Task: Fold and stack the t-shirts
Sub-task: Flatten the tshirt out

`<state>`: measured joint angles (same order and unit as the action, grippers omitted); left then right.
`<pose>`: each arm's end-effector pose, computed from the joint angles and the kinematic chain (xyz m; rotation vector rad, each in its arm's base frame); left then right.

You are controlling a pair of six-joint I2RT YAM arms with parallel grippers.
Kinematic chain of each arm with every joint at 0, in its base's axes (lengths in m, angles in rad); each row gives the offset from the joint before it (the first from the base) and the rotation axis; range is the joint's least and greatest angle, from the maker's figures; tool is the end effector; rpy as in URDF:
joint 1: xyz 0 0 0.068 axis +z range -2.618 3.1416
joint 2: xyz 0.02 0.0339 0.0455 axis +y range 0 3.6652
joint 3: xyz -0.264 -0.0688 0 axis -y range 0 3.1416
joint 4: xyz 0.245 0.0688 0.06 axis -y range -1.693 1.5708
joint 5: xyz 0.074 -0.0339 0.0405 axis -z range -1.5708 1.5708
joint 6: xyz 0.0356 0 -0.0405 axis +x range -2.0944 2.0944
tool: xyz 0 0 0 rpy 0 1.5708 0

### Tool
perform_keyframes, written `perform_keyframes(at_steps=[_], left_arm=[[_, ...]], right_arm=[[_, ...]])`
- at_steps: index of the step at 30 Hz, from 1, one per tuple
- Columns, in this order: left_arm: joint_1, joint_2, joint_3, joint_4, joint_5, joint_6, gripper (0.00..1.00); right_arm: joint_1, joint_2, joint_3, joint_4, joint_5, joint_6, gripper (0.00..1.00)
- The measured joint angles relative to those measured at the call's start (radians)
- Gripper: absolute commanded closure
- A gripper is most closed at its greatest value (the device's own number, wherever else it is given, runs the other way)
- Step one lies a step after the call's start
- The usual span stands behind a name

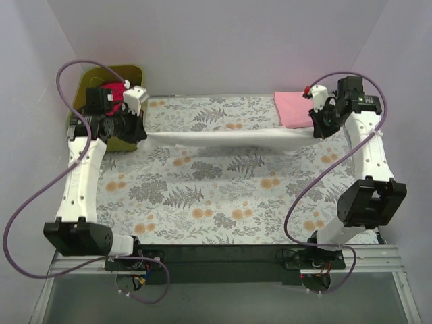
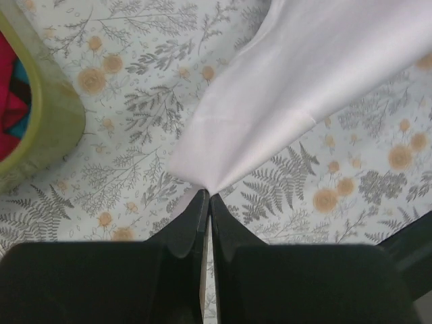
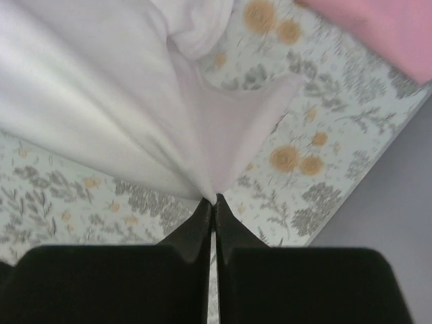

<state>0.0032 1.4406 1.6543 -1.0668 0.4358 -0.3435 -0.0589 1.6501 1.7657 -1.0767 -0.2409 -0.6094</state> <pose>0.2824 -0.0141 0.4058 -0.2196 2.4206 -0.6824 0.3394 -0.0115 0.3755 -0.7680 2.3706 0.0278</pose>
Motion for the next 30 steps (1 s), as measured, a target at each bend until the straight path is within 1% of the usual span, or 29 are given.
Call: perform_keyframes(at_steps=[2, 5, 7, 9, 10, 12, 13, 14, 15, 16, 17, 18, 20, 21, 24, 26, 27, 30], left_arm=[[-0.003, -0.12, -0.125, -0.025, 0.005, 0.066, 1.0], [-0.007, -0.259, -0.312, -0.066, 0.018, 0.19, 1.0], [-0.007, -0.306, -0.426, -0.096, 0.014, 0.278, 1.0], [-0.008, -0.317, -0.52, -0.108, 0.005, 0.353, 1.0], [-0.01, -0.315, -0.581, -0.112, -0.007, 0.399, 1.0], [-0.017, -0.308, -0.663, -0.12, -0.026, 0.467, 1.0], [-0.023, -0.307, -0.709, -0.127, -0.039, 0.511, 0.95], [-0.027, -0.308, -0.733, -0.135, -0.048, 0.539, 0.86], [-0.033, -0.312, -0.757, -0.142, -0.058, 0.579, 0.75], [-0.037, -0.321, -0.776, -0.144, -0.067, 0.616, 0.62], [-0.041, -0.334, -0.792, -0.146, -0.078, 0.649, 0.45], [-0.043, -0.351, -0.803, -0.151, -0.088, 0.677, 0.35], [-0.043, -0.383, -0.804, -0.164, -0.1, 0.707, 0.29], [-0.043, -0.389, -0.795, -0.171, -0.099, 0.713, 0.27], [-0.043, -0.324, -0.694, -0.202, -0.069, 0.694, 0.25], [-0.047, -0.242, -0.617, -0.18, -0.035, 0.654, 0.26], [-0.053, -0.199, -0.592, -0.157, -0.021, 0.629, 0.3], [-0.073, -0.093, -0.575, -0.069, -0.006, 0.534, 0.33]], right_arm=[[-0.003, -0.072, -0.145, 0.0, -0.003, -0.039, 0.99], [0.007, -0.121, -0.338, -0.002, -0.005, -0.093, 0.99], [0.025, -0.12, -0.475, 0.002, 0.0, -0.131, 0.99], [0.046, -0.101, -0.593, -0.003, 0.01, -0.166, 0.99], [0.061, -0.094, -0.643, -0.001, 0.017, -0.183, 0.97], [0.09, -0.09, -0.718, -0.013, 0.032, -0.212, 0.85], [0.107, -0.091, -0.739, -0.023, 0.037, -0.227, 0.77], [0.116, -0.093, -0.75, -0.026, 0.04, -0.237, 0.73], [0.121, -0.097, -0.754, -0.029, 0.049, -0.253, 0.68], [0.12, -0.102, -0.754, -0.029, 0.054, -0.26, 0.64], [0.119, -0.112, -0.754, -0.03, 0.06, -0.269, 0.58], [0.119, -0.126, -0.753, -0.031, 0.064, -0.278, 0.57], [0.118, -0.145, -0.737, -0.047, 0.066, -0.285, 0.52], [0.117, -0.148, -0.721, -0.056, 0.064, -0.285, 0.52], [0.117, -0.129, -0.62, -0.077, 0.04, -0.273, 0.51], [0.117, -0.085, -0.522, -0.077, 0.016, -0.249, 0.53], [0.117, -0.051, -0.468, -0.078, 0.002, -0.232, 0.54], [0.118, 0.057, -0.325, -0.049, -0.025, -0.169, 0.55]])
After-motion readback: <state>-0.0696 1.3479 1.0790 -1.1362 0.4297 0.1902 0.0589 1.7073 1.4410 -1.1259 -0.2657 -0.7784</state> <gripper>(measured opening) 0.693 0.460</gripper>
